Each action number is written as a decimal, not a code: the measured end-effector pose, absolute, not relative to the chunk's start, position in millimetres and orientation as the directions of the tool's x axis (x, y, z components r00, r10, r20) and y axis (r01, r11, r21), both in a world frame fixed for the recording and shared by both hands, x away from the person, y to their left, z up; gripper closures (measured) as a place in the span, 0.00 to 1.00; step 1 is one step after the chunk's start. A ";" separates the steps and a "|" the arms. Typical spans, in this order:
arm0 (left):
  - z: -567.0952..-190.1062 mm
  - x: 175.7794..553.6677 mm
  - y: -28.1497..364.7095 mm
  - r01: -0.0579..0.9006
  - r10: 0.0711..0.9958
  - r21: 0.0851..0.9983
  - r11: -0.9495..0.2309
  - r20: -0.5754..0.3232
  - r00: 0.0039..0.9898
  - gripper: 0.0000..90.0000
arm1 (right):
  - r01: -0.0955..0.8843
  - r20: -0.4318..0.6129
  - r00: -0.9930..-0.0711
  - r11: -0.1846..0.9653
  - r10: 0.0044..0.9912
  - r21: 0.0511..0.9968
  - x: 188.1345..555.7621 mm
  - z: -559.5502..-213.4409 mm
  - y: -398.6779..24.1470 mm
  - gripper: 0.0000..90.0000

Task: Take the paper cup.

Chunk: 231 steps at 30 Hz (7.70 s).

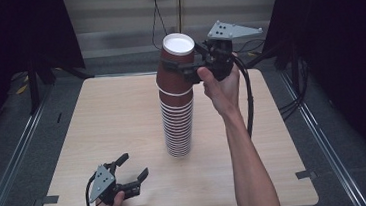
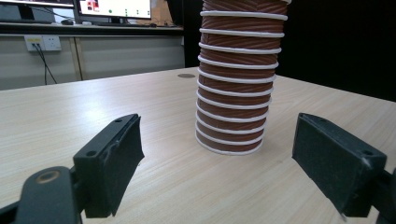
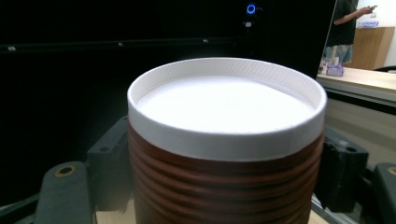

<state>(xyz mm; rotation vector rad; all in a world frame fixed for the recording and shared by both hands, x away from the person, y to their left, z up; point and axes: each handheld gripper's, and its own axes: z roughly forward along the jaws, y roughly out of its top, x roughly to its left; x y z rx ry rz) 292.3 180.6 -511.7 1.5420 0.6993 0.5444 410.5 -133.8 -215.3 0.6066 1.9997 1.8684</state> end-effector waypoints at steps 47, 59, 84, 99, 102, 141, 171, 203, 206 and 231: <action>-511.6 292.4 180.7 0.116 0.714 0.993 -0.019 -0.068 0.697 0.18 | 0.012 0.099 -0.851 -0.169 0.516 0.986 398.4 -185.2 -160.2 0.24; -511.7 292.2 180.8 0.117 0.713 0.993 -0.012 -0.074 0.697 0.18 | 0.018 0.124 -0.837 -0.201 0.532 0.979 392.1 -184.9 -182.6 0.24; -510.7 295.4 178.8 0.154 0.724 0.988 -0.022 -0.090 0.683 0.18 | 0.034 0.087 -0.762 -0.095 0.642 0.995 368.8 -203.4 -235.4 0.25; -507.3 297.3 173.7 0.175 0.700 0.984 -0.038 -0.099 0.707 0.18 | 0.105 0.087 -0.738 -0.014 0.669 0.994 353.9 -259.8 -241.7 0.25; -502.3 297.1 171.3 0.170 0.679 0.984 -0.051 -0.091 0.728 0.18 | 0.114 0.094 -0.742 -0.014 0.664 0.993 351.2 -266.4 -241.9 0.25; -484.2 294.2 135.1 0.169 0.525 0.983 -0.076 -0.105 0.844 0.19 | 0.235 0.160 -0.817 0.067 0.554 0.970 324.6 -373.8 -192.9 0.25; -475.9 291.4 108.9 0.121 0.432 0.987 -0.101 -0.066 0.900 0.17 | 0.286 0.223 -0.877 0.090 0.427 0.954 322.0 -420.5 -148.9 0.26; -482.3 299.9 94.6 0.165 0.391 0.981 -0.099 -0.114 0.913 0.11 | 0.281 0.235 -0.900 0.073 0.368 0.957 318.9 -430.4 -125.0 0.25; -482.4 299.3 93.9 0.176 0.388 0.979 -0.102 -0.124 0.913 0.13 | 0.288 0.241 -0.899 0.077 0.366 0.955 319.7 -430.7 -125.7 0.24; -479.8 301.7 109.4 0.183 0.413 0.961 -0.207 -0.083 0.907 0.14 | 0.285 0.232 -0.895 0.088 0.381 0.954 317.3 -431.0 -129.3 0.14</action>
